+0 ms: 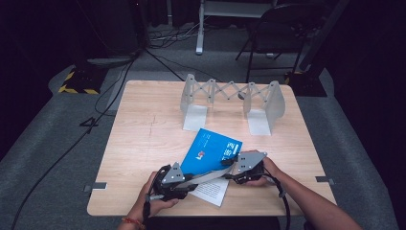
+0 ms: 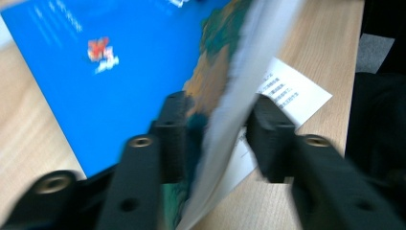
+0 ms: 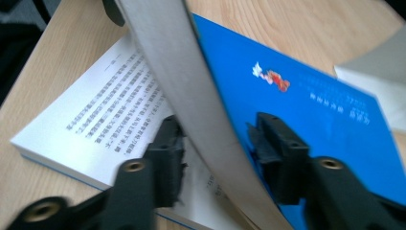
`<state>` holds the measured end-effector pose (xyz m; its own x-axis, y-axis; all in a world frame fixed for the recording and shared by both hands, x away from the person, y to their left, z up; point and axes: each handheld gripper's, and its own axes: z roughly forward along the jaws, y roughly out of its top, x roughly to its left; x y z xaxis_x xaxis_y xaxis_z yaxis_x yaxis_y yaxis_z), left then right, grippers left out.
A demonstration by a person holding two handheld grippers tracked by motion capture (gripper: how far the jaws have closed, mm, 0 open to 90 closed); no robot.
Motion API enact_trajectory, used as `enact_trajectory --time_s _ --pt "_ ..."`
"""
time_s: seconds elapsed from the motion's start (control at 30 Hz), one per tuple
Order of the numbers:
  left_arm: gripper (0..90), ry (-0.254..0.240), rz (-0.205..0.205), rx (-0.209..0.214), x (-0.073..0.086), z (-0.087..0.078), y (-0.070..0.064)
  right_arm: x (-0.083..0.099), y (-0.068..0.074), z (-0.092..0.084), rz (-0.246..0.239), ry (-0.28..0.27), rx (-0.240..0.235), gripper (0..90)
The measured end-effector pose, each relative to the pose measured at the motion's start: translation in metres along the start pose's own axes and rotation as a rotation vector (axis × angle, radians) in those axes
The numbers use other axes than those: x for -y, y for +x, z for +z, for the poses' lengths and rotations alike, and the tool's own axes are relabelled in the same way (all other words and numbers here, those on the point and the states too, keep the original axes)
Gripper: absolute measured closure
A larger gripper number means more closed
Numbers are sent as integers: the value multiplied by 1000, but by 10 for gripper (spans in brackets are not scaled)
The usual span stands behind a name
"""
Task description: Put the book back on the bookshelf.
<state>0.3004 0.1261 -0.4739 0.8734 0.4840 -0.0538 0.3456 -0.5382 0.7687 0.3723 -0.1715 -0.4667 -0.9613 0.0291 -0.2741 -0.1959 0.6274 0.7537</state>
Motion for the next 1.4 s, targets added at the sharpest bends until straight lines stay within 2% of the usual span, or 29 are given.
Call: enact_trajectory --time_s 0.03,0.07,0.1,0.13,0.17,0.23,0.33,0.4,0.53,0.57,0.7,0.83,0.87,0.9,0.97,1.0,1.03,1.07,1.13,1.23,1.3,1.4 --pt "453 10 0 -23 2 0 -1 -1 2 0 -29 11 5 581" --pt "413 27 -1 -55 3 -1 -2 -1 3 0 -39 14 11 589" --pt "380 27 -1 -55 3 -1 -2 -1 5 -1 -40 16 19 598" --pt "371 51 10 -106 6 -2 -4 -2 6 -1 -49 20 28 604" --pt "361 55 14 -123 6 -2 -5 -3 7 -2 -54 23 36 607" --pt "368 63 42 -166 9 -2 -6 -4 9 -4 -49 25 42 616" --pt "391 52 48 -179 9 0 -5 -5 12 -9 -46 30 51 631" --pt "419 38 75 -192 5 8 -2 -5 15 -13 -44 33 64 648" --pt "430 35 82 -168 -3 16 6 -5 18 -21 -41 44 85 665" --pt "430 38 91 -155 -10 23 11 -4 19 -26 -36 55 100 678" --pt "429 43 107 -130 -21 35 19 -1 20 -35 -21 74 135 689" --pt "431 59 122 -130 -33 46 23 1 20 -41 -10 92 163 701" --pt "451 43 111 -104 -37 49 21 3 18 -43 7 95 165 703" --pt "451 38 117 -88 -40 51 17 3 18 -43 7 95 165 702" --pt "483 20 153 -57 -48 52 5 4 18 -42 12 101 157 701" --pt "470 23 168 -57 -51 53 1 4 18 -42 17 96 158 700" --pt "499 5 192 -67 -55 54 -6 4 18 -42 16 97 157 698" --pt "569 5 192 -67 -55 54 -6 4 18 -42 16 97 157 698" --pt "604 7 207 -78 -58 53 -7 4 18 -42 22 93 155 692" --pt "628 -12 209 -71 -56 52 -5 8 14 -43 65 54 135 654" --pt "639 -40 186 -47 -53 49 0 13 9 -46 93 36 128 589" --pt "650 -62 176 -26 -52 44 6 31 -2 -52 120 89 203 493"
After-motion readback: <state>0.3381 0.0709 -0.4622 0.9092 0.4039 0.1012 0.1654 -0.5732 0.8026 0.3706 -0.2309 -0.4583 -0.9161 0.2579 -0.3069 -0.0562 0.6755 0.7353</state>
